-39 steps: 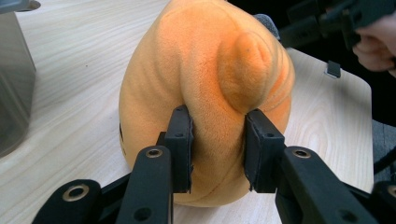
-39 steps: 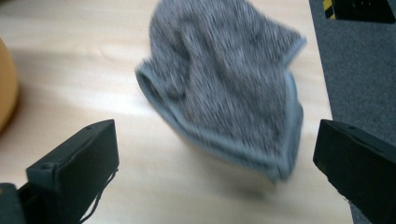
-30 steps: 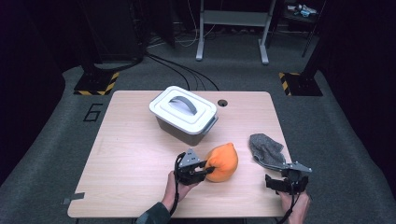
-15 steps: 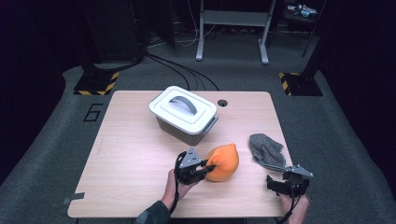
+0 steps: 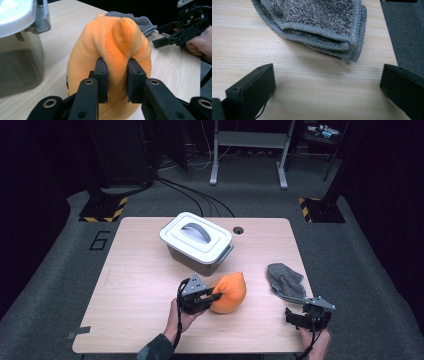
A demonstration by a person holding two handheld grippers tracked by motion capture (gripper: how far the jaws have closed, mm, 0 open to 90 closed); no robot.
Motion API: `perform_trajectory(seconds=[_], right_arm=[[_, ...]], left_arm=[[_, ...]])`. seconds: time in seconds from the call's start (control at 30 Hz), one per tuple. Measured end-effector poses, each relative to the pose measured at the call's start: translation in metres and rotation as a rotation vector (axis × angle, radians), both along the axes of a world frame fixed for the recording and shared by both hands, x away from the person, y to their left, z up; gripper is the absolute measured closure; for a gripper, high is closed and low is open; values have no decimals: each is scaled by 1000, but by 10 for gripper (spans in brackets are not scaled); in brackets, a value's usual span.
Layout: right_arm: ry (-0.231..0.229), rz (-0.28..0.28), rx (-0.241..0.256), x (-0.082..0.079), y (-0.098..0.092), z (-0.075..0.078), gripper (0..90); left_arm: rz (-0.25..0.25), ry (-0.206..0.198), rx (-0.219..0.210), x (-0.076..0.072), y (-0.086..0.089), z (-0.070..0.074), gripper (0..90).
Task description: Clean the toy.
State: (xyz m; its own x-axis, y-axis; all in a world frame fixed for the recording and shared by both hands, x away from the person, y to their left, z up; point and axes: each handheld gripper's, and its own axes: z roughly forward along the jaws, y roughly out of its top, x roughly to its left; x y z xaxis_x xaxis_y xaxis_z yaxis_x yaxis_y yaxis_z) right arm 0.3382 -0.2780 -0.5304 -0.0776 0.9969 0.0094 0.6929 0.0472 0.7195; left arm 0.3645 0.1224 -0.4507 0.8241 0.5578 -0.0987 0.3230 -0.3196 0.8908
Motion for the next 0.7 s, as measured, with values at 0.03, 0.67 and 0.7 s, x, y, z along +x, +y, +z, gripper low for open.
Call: perform_trajectory(seconds=[0.03, 0.67, 0.7], right_arm=[[0, 0, 0, 0, 0, 0, 0], [0, 1, 0, 0, 0, 0, 0], [0, 1, 0, 0, 0, 0, 0]], left_arm=[[0, -4, 0, -1, 3, 2, 742], [79, -13, 4, -16, 50, 10, 740], [79, -13, 4, -16, 50, 10, 740]])
